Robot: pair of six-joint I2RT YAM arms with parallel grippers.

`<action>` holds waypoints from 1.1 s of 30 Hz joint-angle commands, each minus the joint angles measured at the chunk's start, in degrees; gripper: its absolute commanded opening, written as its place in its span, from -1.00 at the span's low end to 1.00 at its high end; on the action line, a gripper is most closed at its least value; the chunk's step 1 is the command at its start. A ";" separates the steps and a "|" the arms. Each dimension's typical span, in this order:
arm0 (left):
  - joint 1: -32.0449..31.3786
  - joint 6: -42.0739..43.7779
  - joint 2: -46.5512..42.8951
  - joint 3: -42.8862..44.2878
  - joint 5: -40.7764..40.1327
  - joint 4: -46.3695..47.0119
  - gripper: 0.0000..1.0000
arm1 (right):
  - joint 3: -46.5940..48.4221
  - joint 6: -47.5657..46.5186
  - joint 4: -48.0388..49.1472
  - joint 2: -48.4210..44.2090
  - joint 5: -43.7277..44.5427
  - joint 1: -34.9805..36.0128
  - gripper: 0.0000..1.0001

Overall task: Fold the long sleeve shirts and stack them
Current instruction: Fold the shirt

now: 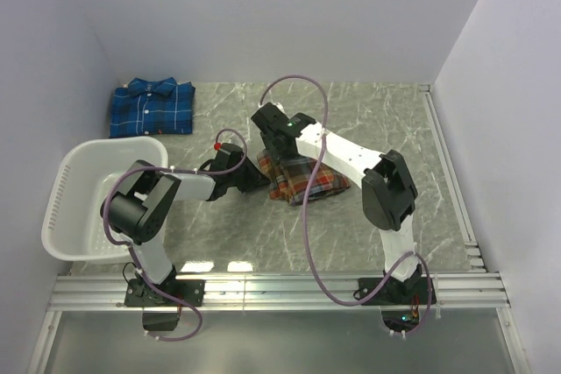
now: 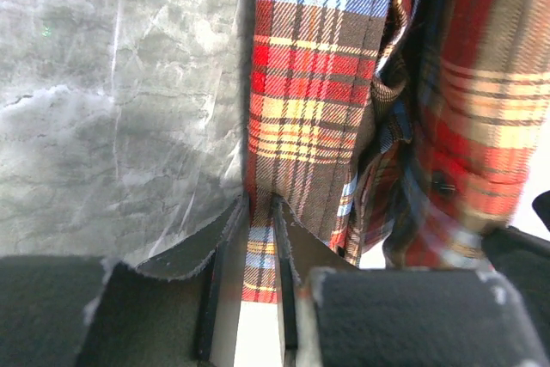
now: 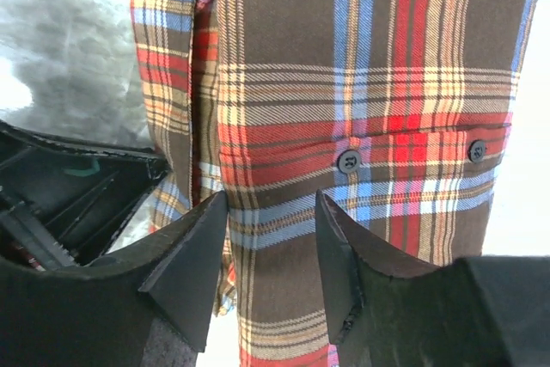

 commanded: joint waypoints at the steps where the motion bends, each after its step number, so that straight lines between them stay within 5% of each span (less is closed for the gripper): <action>1: -0.17 -0.73 -1.04 -0.31 -0.38 2.32 -0.53 | -1.60 2.42 4.30 -4.20 -2.10 -1.18 0.04; 20: -0.17 -0.99 -0.07 -0.48 0.41 3.11 -0.53 | -18.13 16.12 27.59 -3.86 -26.18 -6.98 -0.45; 26: -0.08 -1.08 -0.77 -0.75 0.24 2.67 -0.52 | -19.45 18.33 31.20 -6.05 -28.39 -9.18 -0.44; 33: -0.17 -0.11 -5.87 -0.84 -1.25 -0.31 -0.42 | -22.16 13.59 27.34 -14.13 -24.35 -10.14 -0.16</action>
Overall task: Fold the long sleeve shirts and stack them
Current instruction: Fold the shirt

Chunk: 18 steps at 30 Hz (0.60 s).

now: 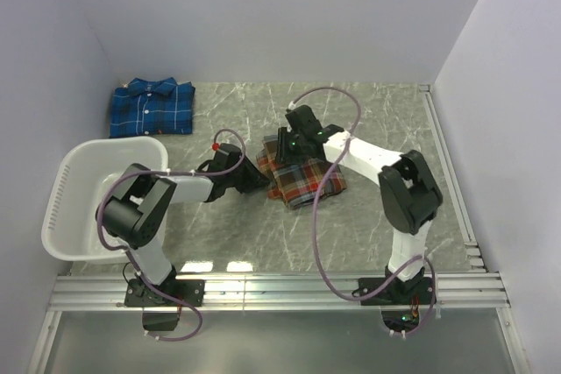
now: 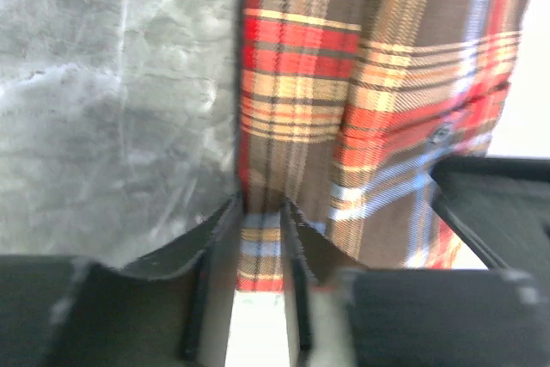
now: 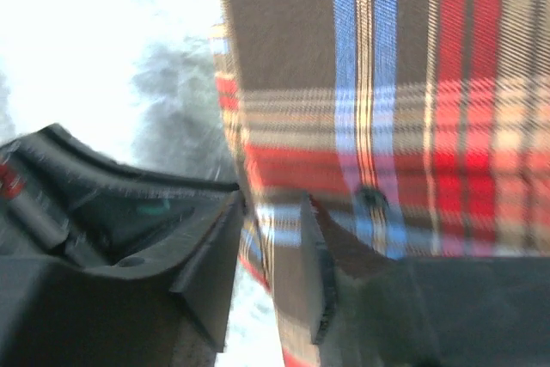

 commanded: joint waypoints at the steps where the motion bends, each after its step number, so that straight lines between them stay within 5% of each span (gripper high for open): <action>1: -0.08 0.87 -5.45 0.28 -1.56 -1.52 -0.36 | -2.00 -2.48 0.12 -9.63 2.19 -0.92 -0.13; 9: -0.16 10.26 -11.00 8.78 -8.06 -12.15 0.19 | -12.18 -3.63 0.73 -21.76 -0.78 -2.15 -0.03; 18: 1.24 17.31 2.00 25.58 -9.82 -21.30 0.05 | -22.74 -0.90 6.88 -26.08 -9.31 -2.24 -0.14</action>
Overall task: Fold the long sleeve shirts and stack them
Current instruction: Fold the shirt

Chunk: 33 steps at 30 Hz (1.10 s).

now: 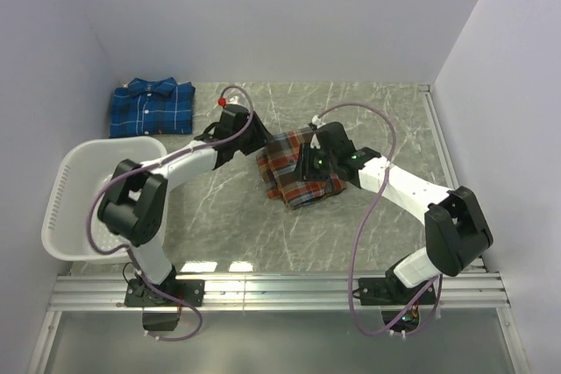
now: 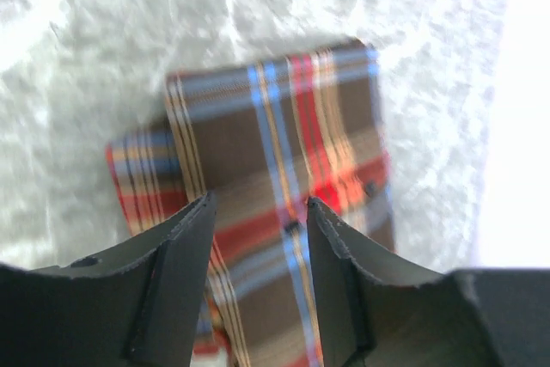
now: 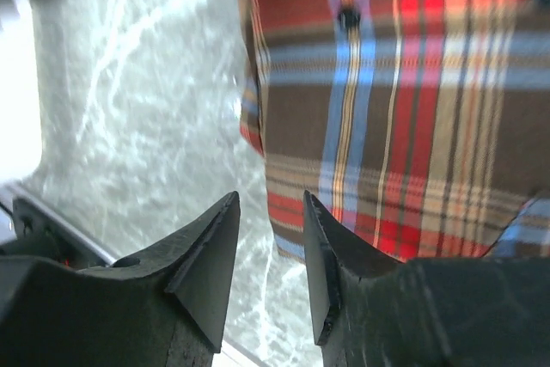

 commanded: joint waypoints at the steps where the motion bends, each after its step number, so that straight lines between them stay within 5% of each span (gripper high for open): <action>1: 0.80 4.28 4.95 4.89 -3.21 -5.26 0.04 | -2.09 0.69 4.24 -1.91 -4.79 0.03 -0.15; 14: 1.16 5.25 14.09 13.76 -7.10 -9.66 -0.01 | -5.79 -0.45 6.27 -1.03 -8.93 0.12 -0.18; 20: 1.07 5.69 17.27 15.79 -5.35 -7.12 -0.19 | -5.87 -1.15 6.00 -0.24 -9.90 0.21 -0.19; 23: 1.07 6.22 18.14 16.67 -4.29 -6.23 -0.33 | -6.23 -1.15 6.27 0.02 -9.99 0.12 -0.20; 29: 1.07 7.97 16.57 16.76 -3.58 -4.21 -0.95 | -6.14 -1.50 6.44 0.81 -10.95 0.12 -0.20; 33: 1.07 9.82 14.29 16.41 -3.32 -3.07 -0.99 | -5.70 -1.50 6.79 2.22 -12.88 0.12 -0.20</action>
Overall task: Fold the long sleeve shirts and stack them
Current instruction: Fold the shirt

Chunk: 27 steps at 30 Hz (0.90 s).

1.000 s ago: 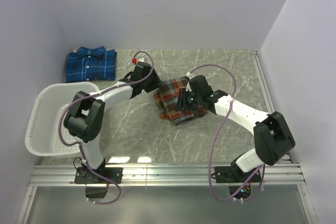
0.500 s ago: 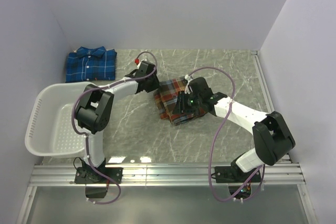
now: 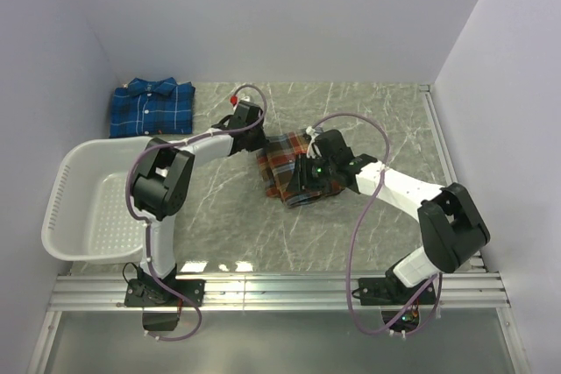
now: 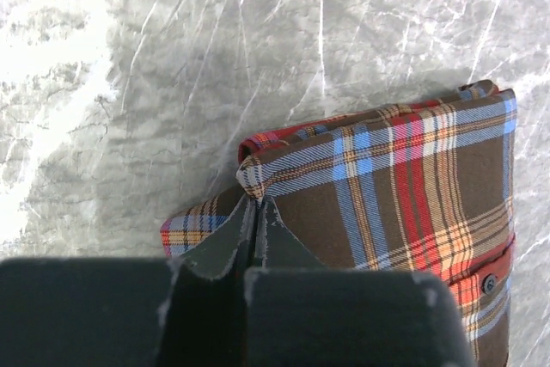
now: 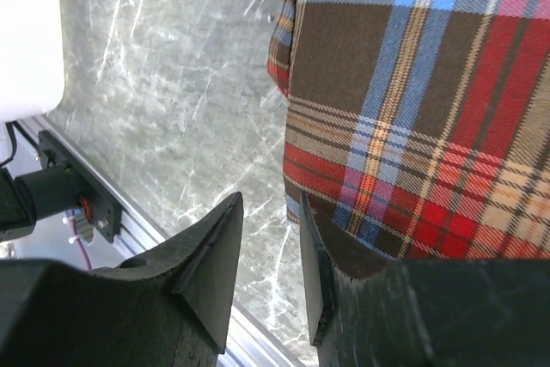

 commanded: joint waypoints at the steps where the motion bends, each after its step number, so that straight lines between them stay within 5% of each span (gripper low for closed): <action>1: -0.03 2.85 -4.77 1.68 0.70 3.66 -0.99 | 0.09 -1.07 1.94 1.61 -2.76 0.19 -0.20; 18: -0.11 9.00 -3.47 2.56 -2.01 7.80 -0.95 | 2.11 1.48 7.47 14.00 -11.82 0.19 -0.22; 27: -0.03 13.66 -2.67 6.33 -6.77 9.30 -0.65 | 3.78 -1.68 2.39 4.17 -7.35 -0.08 -0.21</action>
